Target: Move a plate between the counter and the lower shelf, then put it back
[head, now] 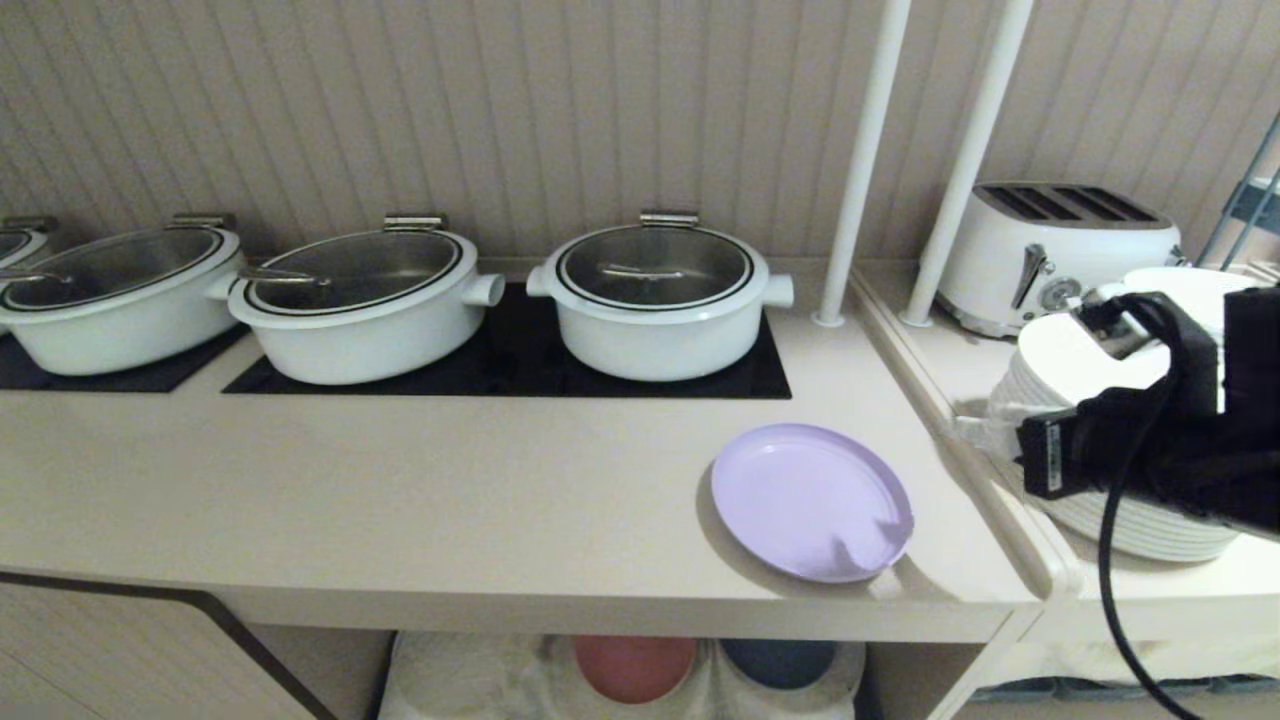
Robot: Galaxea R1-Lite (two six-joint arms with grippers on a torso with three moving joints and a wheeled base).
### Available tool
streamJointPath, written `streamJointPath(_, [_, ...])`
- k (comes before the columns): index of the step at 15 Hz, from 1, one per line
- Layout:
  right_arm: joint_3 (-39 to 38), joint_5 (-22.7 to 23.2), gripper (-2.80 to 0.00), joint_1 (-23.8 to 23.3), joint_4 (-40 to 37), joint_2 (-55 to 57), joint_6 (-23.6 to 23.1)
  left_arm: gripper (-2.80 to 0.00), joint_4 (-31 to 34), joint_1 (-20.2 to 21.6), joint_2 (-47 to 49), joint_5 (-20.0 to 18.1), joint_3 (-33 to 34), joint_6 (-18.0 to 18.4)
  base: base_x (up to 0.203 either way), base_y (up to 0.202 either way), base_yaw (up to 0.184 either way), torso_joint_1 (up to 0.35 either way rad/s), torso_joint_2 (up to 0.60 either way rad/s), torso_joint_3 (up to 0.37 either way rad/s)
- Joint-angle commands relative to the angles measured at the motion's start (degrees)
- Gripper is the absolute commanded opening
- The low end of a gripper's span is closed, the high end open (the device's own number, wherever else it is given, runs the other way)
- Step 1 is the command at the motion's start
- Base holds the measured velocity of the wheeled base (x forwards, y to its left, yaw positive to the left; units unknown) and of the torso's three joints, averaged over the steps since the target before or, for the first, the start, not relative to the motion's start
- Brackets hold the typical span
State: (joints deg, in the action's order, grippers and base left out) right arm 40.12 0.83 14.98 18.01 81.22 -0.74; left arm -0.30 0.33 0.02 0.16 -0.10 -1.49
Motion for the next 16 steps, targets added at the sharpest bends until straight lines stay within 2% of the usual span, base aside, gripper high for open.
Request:
streamJointPath(1, [-2.4,-2.9,-2.8,0.1,3.9,-6.4,-1.6,-2.8,0.0,0.0,0.1,0.0,0.0,0.0,0.0,0.0,0.0,0.0,0.0,0.0])
streamJointPath(5, [-11.0,-6.2,-2.8,0.1,11.3,-19.5,-6.7,-2.8,0.0,0.0,0.1,0.0,0.0,0.0,0.0,0.0,0.0,0.0,0.0,0.0])
streamJointPath(9, [-23.7,-7.9,-2.8,-0.2,12.8,-36.1,-11.8,-2.8,0.0,0.0,0.1,0.0,0.0,0.0,0.0,0.0,0.0,0.0,0.0,0.0])
streamJointPath(12, [-34.6,-8.1,-2.8,-0.2,13.1,-44.8,-13.3,-2.8,0.0,0.0,0.1,0.0,0.0,0.0,0.0,0.0,0.0,0.0,0.0,0.0])
streamJointPath(14, [-38.4,-6.5,-2.8,-0.6,11.8,-51.9,-12.8,-2.8,0.0,0.0,0.1,0.0,0.0,0.0,0.0,0.0,0.0,0.0,0.0,0.0])
streamJointPath(16, [-39.4,-0.2,-2.8,-4.1,5.9,-60.5,-8.4,-2.8,0.0,0.0,0.1,0.0,0.0,0.0,0.0,0.0,0.0,0.0,0.0,0.0])
